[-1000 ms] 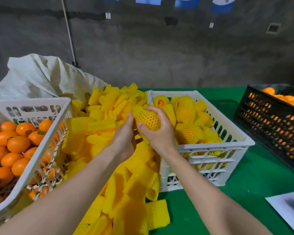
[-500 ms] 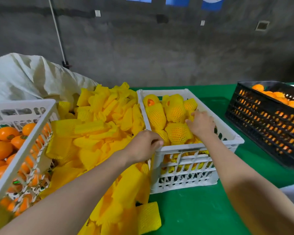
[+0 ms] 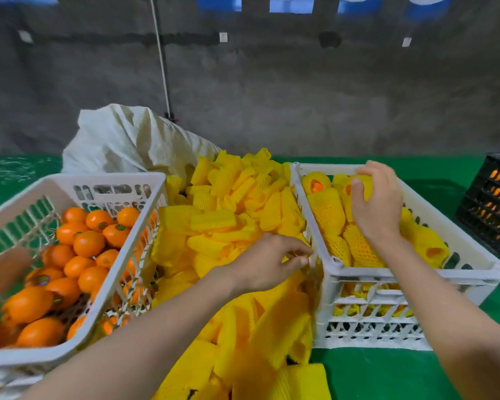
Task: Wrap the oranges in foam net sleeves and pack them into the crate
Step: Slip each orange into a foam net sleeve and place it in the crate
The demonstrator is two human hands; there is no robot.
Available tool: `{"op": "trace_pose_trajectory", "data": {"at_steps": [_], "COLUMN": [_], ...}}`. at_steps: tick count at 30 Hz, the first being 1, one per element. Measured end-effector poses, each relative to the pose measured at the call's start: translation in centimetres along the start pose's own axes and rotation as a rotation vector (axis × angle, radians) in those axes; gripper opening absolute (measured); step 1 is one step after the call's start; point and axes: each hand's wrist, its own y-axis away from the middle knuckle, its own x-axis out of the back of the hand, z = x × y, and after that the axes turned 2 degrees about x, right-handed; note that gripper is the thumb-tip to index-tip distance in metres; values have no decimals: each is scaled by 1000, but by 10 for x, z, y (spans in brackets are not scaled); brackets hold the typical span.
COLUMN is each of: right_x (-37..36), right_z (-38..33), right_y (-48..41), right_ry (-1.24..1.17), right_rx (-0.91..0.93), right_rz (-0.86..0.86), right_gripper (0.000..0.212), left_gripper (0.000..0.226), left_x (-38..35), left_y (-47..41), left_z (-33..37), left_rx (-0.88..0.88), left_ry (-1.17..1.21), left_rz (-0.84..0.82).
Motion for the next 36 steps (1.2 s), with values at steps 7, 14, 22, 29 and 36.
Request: {"op": "trace_pose_trajectory", "data": {"at_steps": [7,14,22,29,36], "right_x": [-86,-223,-370,-442,-454], "right_z": [-149,-267,-322,-329,-328], "right_y": [24,71,69,72,98], "right_ry": [-381,-395,58,293,199], "right_rx": [265,336,311,219,207], "right_rz": [-286,-848,-1437,-1597,-1657], "right_gripper": [16,23,65,96,95], "left_gripper": [20,32,56,74,66], "left_x": [110,192,213,194,185], "left_y": [68,160,187,179,182], "left_z": [-63,-194,-365,-436,-442], "left_rx": [226,670,1034,1040,992], "left_ry": [-16,-290,-530,-438,-485], "left_rz": [324,440,-9,-118,-29]}}
